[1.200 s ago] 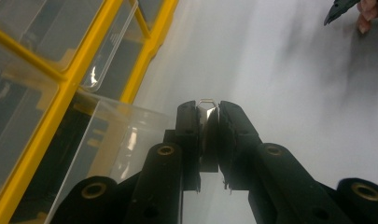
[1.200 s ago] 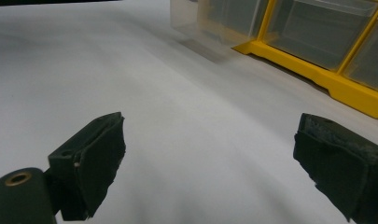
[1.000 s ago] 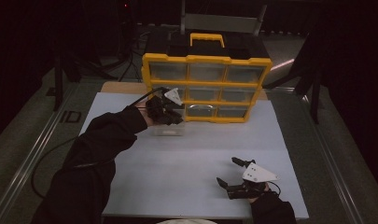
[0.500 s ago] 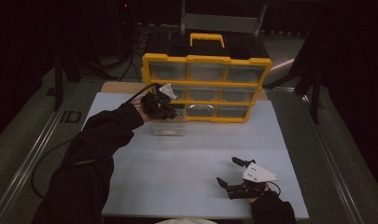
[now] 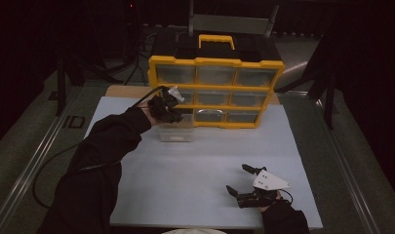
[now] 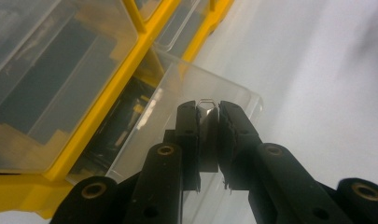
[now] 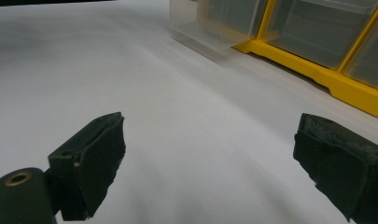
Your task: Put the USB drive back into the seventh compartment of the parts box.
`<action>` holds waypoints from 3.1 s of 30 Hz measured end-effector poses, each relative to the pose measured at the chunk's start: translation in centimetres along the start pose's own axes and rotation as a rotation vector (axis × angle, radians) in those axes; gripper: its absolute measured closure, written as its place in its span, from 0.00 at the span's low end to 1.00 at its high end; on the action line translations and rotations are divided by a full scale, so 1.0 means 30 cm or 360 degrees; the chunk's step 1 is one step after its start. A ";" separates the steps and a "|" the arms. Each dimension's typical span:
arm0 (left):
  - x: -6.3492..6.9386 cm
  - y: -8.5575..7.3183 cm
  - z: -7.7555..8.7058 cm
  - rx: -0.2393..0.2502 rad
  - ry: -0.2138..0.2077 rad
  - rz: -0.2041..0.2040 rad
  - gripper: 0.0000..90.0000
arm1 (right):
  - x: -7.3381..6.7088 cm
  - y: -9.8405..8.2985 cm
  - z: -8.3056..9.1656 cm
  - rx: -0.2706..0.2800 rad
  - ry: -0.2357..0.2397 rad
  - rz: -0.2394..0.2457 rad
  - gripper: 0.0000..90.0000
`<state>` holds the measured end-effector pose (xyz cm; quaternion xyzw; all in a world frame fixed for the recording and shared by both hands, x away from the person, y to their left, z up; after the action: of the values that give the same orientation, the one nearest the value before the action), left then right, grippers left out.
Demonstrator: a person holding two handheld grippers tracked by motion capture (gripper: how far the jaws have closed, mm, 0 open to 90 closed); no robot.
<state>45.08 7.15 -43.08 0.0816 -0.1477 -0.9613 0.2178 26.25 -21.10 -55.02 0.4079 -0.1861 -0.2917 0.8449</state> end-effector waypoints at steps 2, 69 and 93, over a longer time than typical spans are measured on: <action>-0.005 0.003 -0.010 -0.0013 0.0010 -0.0002 0.88 | 0.000 -0.002 -0.001 -0.0011 -0.0002 0.0001 0.10; -0.002 -0.171 0.009 0.0156 -0.0127 0.0206 0.00 | 0.002 0.000 -0.001 -0.0010 -0.0014 -0.0001 0.10; 0.025 -0.316 0.022 0.0246 -0.0115 0.0321 0.00 | 0.001 0.003 -0.006 -0.0018 -0.0014 0.0013 0.10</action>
<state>40.53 15.16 -45.55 0.0482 -0.2366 -0.9225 0.3010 26.40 -20.97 -55.05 0.4011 -0.1897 -0.2911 0.8476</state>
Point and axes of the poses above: each handheld gripper's, and its own axes: z roughly backward along the jaws, y roughly out of its top, x roughly to its right, the point moved 4 cm from there along -z, roughly forward along the jaws, and after that the axes turned 15 degrees about -x, right-handed, at the moved point
